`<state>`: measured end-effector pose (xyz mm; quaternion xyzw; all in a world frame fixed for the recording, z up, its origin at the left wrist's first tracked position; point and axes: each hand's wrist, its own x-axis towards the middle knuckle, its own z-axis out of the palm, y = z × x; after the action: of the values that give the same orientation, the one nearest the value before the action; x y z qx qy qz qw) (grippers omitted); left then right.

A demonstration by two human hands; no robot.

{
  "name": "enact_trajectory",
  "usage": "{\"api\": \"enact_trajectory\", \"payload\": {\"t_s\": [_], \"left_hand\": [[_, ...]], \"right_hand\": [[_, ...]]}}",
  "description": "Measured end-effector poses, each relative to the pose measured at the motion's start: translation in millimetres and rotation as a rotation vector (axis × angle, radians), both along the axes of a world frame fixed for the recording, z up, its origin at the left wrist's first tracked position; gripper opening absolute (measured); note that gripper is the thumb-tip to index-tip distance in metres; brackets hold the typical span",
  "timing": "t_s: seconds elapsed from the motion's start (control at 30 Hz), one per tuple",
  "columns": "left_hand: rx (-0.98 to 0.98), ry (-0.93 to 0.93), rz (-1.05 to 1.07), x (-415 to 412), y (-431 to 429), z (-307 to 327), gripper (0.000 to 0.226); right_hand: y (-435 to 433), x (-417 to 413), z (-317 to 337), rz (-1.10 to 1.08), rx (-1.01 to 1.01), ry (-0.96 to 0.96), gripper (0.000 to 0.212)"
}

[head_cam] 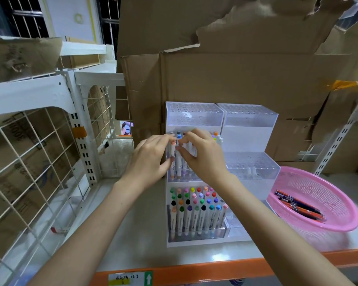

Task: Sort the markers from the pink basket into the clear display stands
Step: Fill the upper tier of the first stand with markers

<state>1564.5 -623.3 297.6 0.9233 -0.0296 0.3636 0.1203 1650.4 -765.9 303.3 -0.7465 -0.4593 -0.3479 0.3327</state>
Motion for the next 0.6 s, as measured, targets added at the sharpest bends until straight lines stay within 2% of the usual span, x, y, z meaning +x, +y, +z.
{"api": "enact_trajectory", "payload": {"t_s": [0.1,0.27,0.37,0.5,0.6], "left_hand": [[0.007,0.016,0.021,-1.1,-0.6,1.7,0.048],[0.041,0.041,0.043,-3.8,-3.1,5.4,0.047],[0.086,0.025,0.052,-5.9,-5.7,7.0,0.047],[0.121,0.044,0.077,-6.2,-9.4,11.7,0.053],[0.160,0.131,0.089,-4.6,-14.4,20.3,0.063]], "right_hand": [[-0.8,4.3,4.2,-0.033,-0.032,-0.058,0.011],[-5.2,5.2,5.0,-0.127,-0.265,-0.002,0.041],[-7.3,6.6,1.2,-0.146,-0.397,0.056,0.050],[-9.0,7.5,1.6,-0.137,-0.419,0.051,0.052],[-15.6,9.9,7.5,-0.152,-0.444,0.054,0.054]]}}
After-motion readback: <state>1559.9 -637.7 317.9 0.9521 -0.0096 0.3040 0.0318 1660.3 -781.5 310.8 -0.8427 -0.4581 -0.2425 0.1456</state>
